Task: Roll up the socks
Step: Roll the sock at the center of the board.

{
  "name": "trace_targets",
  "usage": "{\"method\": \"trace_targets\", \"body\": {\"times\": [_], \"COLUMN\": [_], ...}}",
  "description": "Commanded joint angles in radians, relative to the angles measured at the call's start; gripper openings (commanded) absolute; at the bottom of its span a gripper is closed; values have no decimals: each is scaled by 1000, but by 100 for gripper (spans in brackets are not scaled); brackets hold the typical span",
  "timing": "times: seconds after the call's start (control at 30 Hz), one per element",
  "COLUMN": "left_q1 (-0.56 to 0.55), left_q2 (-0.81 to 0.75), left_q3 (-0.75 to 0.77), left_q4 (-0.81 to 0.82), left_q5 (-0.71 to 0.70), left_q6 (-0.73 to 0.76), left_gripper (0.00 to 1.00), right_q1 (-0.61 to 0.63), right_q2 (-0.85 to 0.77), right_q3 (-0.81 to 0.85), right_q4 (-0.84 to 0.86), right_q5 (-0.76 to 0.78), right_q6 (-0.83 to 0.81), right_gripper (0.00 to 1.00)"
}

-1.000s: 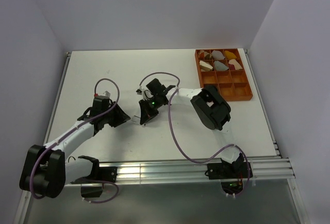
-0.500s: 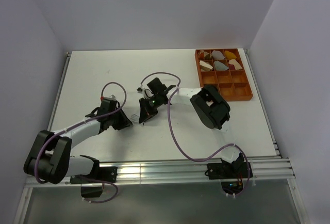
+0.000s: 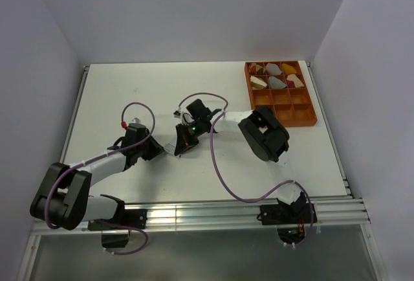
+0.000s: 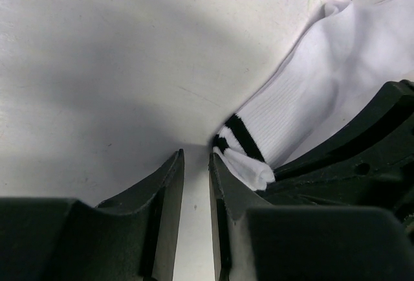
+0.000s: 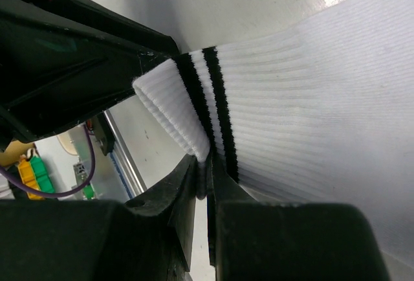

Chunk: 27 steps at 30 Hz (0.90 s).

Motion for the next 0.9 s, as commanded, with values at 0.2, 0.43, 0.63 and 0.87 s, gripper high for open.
{"method": "trace_targets", "body": {"times": [0.2,0.43,0.63,0.87], "left_q1": [-5,-4,-4,-4], "left_q2": [-29,-81,-43,-16], "left_q3": [-42,-80,-85,-108], "left_q4": [86,129,177,261], "left_q5": [27,27,28,65], "left_q6": [-26,-37,-51,-74], "left_gripper": [29,37,38,38], "right_q1": [-7,-13,-13,-13], "right_q2": [47,66,70,73], "right_q3": [-32,-7,-5,-1], "right_q4": [33,13,15,8], "right_q5": [-8,-8,-8,-8], "right_q6": [73,71,71,73], "right_gripper": [0,0,0,0]}}
